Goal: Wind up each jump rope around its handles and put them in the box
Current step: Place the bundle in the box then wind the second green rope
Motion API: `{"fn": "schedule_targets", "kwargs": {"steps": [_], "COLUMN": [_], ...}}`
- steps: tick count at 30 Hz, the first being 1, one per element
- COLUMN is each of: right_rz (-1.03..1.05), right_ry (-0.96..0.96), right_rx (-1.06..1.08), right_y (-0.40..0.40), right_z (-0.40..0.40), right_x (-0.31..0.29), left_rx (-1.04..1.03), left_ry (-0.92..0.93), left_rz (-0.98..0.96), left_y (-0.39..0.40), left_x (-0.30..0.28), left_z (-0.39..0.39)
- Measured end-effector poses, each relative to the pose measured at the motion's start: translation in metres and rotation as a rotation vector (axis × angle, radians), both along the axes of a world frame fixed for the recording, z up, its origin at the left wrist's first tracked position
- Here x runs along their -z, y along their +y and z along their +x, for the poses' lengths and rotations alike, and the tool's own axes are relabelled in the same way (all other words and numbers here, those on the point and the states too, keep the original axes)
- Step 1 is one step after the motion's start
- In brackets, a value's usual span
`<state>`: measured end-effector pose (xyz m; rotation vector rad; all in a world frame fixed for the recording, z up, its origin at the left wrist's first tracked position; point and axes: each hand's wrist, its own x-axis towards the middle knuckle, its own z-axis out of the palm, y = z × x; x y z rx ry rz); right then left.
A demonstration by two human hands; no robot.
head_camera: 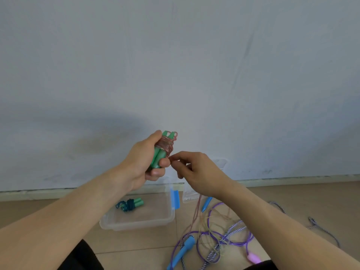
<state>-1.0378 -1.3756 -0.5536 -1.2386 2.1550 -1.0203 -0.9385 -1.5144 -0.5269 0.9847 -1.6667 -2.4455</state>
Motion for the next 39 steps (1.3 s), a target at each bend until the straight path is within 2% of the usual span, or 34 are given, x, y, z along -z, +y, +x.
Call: {"fn": "schedule_targets", "kwargs": {"steps": [4, 6, 9, 13, 15, 19, 22, 24, 26, 28, 33, 36, 39], "right_rz": [-0.008, -0.023, -0.063, -0.041, -0.05, -0.132, -0.166, -0.132, -0.095, -0.042, 0.26, 0.374, 0.4], "right_ry": [0.15, 0.203, 0.217, 0.213, 0.143, -0.08, -0.161, -0.197, -0.226, -0.229, -0.32, -0.239, -0.152], "right_rx": [0.021, 0.038, 0.021, -0.119, -0.155, -0.084, -0.011, 0.017, 0.038, 0.048, -0.022, -0.051, -0.084], "right_y": [0.001, 0.004, 0.01, 0.014, 0.015, 0.023, 0.027, 0.03, 0.032, 0.034, 0.034, 0.035, 0.034], "right_z": [0.006, 0.006, 0.001, 0.001, 0.002, -0.009, -0.022, -0.032, -0.04, -0.045, -0.045, -0.044, -0.039], "right_x": [-0.01, -0.019, -0.029, -0.032, -0.034, -0.036, -0.031, -0.026, -0.022, -0.018, -0.011, -0.008, -0.01], "left_rx": [-0.056, -0.032, 0.18, 0.531, 0.694, 0.933, 1.027, 0.989, 0.806, 0.681, 0.444, 0.288, 0.161], "left_ry": [-0.051, -0.113, -0.242, -0.369, -0.364, -0.264, -0.13, -0.052, -0.031, -0.04, -0.125, -0.202, -0.198], "left_rz": [-0.127, -0.259, -0.478, -0.577, -0.461, 0.047, 0.171, 0.16, 0.105, 0.036, 0.036, 0.028, 0.016], "left_y": [-0.005, -0.013, -0.02, -0.009, 0.0, -0.001, -0.004, 0.006, 0.015, 0.018, 0.016, 0.015, 0.009], "left_x": [0.001, 0.0, 0.002, 0.014, 0.017, 0.017, 0.01, 0.004, 0.003, 0.004, 0.015, 0.022, 0.024], "left_z": [0.001, 0.001, 0.004, 0.007, 0.008, 0.007, 0.006, 0.007, 0.006, 0.003, -0.002, -0.005, -0.008]}}
